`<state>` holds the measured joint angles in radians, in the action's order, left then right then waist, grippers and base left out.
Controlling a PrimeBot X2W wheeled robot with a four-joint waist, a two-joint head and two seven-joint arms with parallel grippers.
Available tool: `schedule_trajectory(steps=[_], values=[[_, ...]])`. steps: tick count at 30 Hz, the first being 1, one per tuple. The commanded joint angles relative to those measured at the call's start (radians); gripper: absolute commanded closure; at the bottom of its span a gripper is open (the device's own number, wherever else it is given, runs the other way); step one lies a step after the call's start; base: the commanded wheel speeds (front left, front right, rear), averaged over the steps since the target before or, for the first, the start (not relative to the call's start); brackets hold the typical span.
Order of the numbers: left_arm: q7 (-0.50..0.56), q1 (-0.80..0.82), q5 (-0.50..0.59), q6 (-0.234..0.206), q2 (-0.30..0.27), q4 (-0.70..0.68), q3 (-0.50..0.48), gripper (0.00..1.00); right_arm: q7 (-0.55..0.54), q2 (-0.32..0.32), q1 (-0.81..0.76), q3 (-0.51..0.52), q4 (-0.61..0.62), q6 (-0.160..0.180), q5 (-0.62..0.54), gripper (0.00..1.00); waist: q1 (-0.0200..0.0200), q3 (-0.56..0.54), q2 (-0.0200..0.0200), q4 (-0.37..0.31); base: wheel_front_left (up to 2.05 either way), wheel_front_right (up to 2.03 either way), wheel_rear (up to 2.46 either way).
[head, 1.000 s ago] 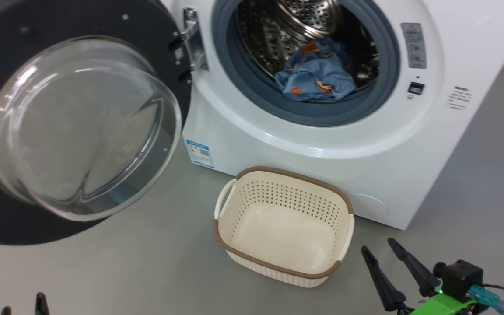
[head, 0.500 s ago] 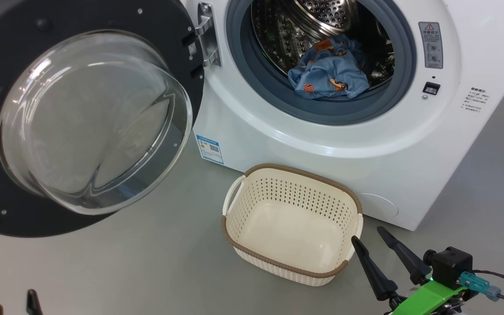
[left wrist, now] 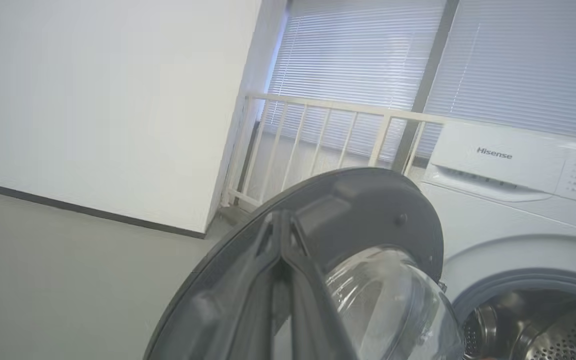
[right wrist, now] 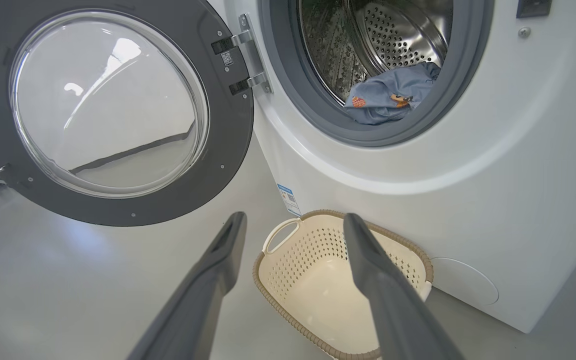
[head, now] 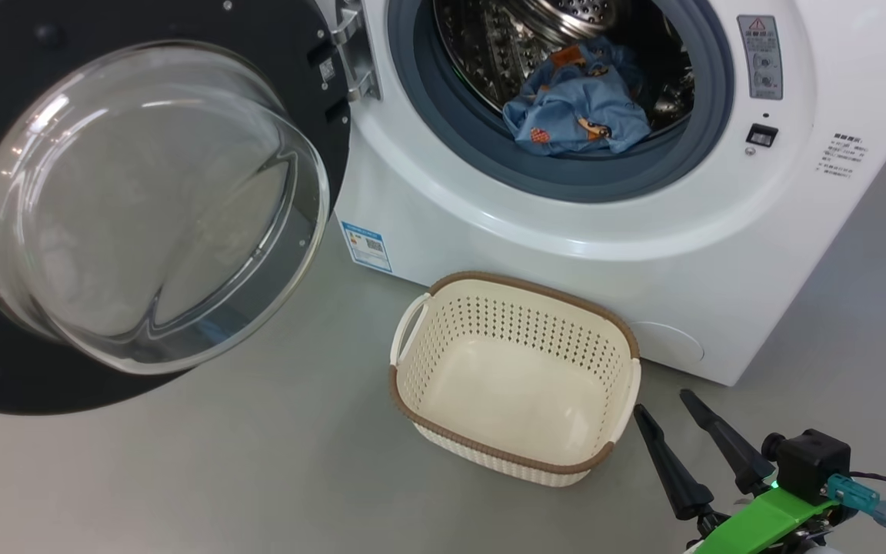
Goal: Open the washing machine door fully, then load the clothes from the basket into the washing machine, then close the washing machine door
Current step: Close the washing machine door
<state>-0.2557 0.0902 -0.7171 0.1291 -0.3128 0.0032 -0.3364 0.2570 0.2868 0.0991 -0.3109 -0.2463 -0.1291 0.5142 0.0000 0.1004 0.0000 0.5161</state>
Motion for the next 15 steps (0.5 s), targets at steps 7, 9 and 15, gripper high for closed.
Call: schedule_trajectory(steps=[7, 9, 15], values=[[-0.005, 0.276, -0.324, 0.002, -0.275, 0.242, -0.006, 1.0, 0.005, -0.002, -0.012, -0.001, 0.039, -0.002, -0.022, 0.0, 0.0, 0.049, 0.0, -0.019, 0.0, 0.0, 0.0], [0.025, 0.332, -0.429, 0.002, -0.331, 0.328, 0.013, 1.0, 0.005, -0.001, -0.005, -0.002, 0.04, -0.002, -0.025, 0.0, 0.0, 0.063, 0.0, -0.028, 0.0, 0.0, 0.0], [0.233, 0.465, -0.693, 0.002, -0.466, 0.549, 0.068, 1.0, 0.005, 0.009, 0.019, -0.005, 0.04, -0.002, -0.034, 0.0, 0.0, 0.103, 0.0, -0.055, 0.0, 0.0, 0.0]])
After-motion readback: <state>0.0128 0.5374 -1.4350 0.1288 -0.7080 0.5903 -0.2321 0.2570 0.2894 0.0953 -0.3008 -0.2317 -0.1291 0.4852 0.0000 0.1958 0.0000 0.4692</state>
